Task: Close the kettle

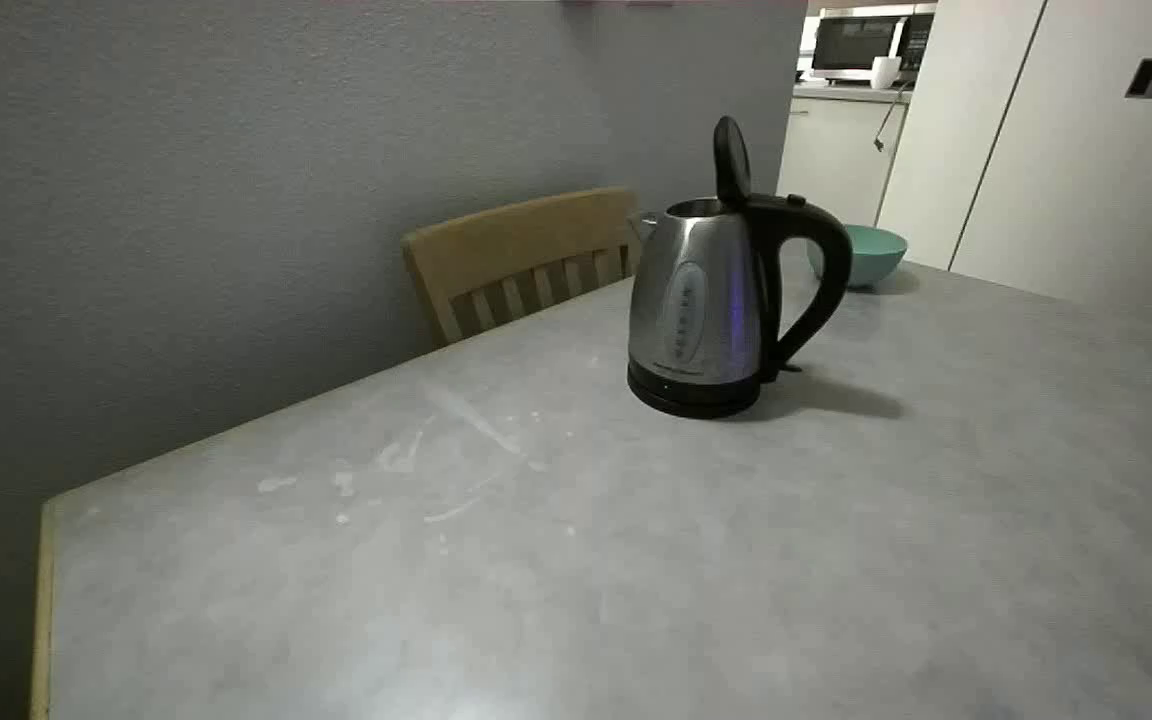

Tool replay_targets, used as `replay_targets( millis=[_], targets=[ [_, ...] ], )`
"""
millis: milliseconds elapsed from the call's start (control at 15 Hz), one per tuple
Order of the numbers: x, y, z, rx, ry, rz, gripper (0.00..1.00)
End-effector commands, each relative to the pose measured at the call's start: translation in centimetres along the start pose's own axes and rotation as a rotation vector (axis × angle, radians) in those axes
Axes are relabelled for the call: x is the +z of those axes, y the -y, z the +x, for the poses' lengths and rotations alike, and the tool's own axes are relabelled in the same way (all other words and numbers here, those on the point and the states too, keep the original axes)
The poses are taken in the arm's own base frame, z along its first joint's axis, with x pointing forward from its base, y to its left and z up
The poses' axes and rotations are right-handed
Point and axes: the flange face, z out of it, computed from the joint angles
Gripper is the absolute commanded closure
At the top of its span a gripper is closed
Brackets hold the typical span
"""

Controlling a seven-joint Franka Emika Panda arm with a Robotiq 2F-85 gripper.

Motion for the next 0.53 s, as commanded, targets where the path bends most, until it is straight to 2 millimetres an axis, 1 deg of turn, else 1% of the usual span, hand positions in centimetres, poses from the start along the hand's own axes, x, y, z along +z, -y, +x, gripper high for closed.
replay_targets(
  millis=[0,200,267,467],
  targets=[
    [-0.1,0.0,0.0,0.0,0.001,0.0,0.0],
    [-0.1,0.0,0.0,0.0,0.001,0.0,0.0],
    [0.0,-0.1,0.4,0.015,-0.011,0.003,0.0],
    [-0.9,-1.2,2.5,0.058,-0.214,0.013,0.0]
  ],
)
